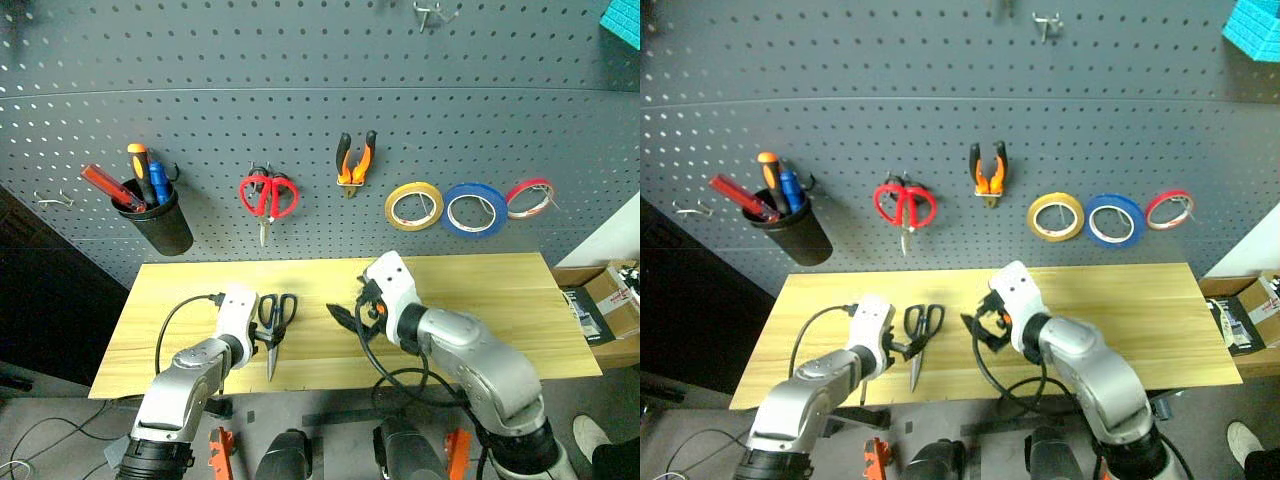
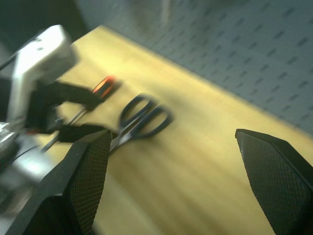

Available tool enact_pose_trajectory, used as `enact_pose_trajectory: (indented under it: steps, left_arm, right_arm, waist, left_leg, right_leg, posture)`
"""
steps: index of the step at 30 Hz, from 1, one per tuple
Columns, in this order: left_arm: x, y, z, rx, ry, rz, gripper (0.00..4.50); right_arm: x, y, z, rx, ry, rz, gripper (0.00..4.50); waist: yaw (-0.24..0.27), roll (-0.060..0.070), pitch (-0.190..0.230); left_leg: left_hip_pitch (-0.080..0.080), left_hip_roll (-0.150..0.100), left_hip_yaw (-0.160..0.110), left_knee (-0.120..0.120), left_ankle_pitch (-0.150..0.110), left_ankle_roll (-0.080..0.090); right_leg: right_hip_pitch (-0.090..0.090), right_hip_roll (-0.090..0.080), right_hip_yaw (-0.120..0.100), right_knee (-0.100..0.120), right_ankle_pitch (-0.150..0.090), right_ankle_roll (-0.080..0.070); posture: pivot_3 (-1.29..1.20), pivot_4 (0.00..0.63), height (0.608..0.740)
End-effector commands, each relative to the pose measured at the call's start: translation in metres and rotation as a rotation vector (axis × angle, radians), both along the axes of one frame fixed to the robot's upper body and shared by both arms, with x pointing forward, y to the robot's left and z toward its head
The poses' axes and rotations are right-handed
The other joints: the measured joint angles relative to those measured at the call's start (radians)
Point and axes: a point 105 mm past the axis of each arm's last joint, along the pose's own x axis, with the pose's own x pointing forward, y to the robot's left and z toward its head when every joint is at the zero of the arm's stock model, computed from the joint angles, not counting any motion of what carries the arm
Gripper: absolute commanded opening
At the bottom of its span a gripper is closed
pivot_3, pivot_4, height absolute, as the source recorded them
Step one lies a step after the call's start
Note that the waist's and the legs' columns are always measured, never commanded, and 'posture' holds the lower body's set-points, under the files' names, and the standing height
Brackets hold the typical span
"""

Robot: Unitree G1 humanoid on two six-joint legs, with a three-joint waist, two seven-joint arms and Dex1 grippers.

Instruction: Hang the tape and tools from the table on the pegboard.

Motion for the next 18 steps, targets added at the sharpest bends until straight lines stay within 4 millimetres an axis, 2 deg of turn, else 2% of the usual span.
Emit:
enact_pose_trajectory:
  steps: [1, 10, 13, 18]
  left_arm:
    - [0.001, 0.002, -0.009, 0.003, 0.055, 0.083, 4.5]
    - [0.015, -0.002, -0.032, 0.033, 0.112, 0.145, 4.5]
    - [0.017, 0.001, -0.038, 0.04, 0.117, 0.187, 3.94]
    - [0.014, 0.001, -0.044, 0.046, 0.12, 0.175, 2.26]
  right_arm:
    - [-0.009, 0.002, 0.009, 0.009, -0.02, 0.044, 4.3]
    - [-0.013, 0.002, 0.011, 0.005, -0.018, 0.066, 4.3]
    - [-0.012, -0.001, 0.011, 0.0, -0.017, 0.054, 4.5]
    - [-0.011, -0.006, 0.012, -0.002, -0.005, 0.032, 4.5]
  waist:
    - [0.0, 0.0, 0.0]
    - [-0.002, -0.001, 0.0]
    - [-0.002, -0.001, 0.0]
    - [-0.003, -0.001, 0.0]
  left_leg:
    - [0.0, 0.0, 0.0, 0.0, 0.0, 0.0]
    - [-0.001, 0.0, 0.001, 0.0, 0.0, 0.0]
    - [-0.001, 0.0, 0.0, 0.0, 0.0, 0.0]
    - [0.0, 0.0, 0.001, 0.0, 0.0, 0.0]
  right_leg:
    - [0.0, 0.0, 0.0, 0.0, 0.0, 0.0]
    - [0.0, -0.001, 0.0, -0.001, 0.0, 0.0]
    - [0.0, -0.001, 0.0, -0.001, 0.0, 0.0]
    - [0.0, -0.001, 0.0, -0.001, 0.0, 0.0]
  posture:
    - [-0.11, 0.194, 0.74]
    - [-0.15, 0.196, 0.74]
    - [-0.16, 0.194, 0.74]
    - [-0.17, 0.194, 0.74]
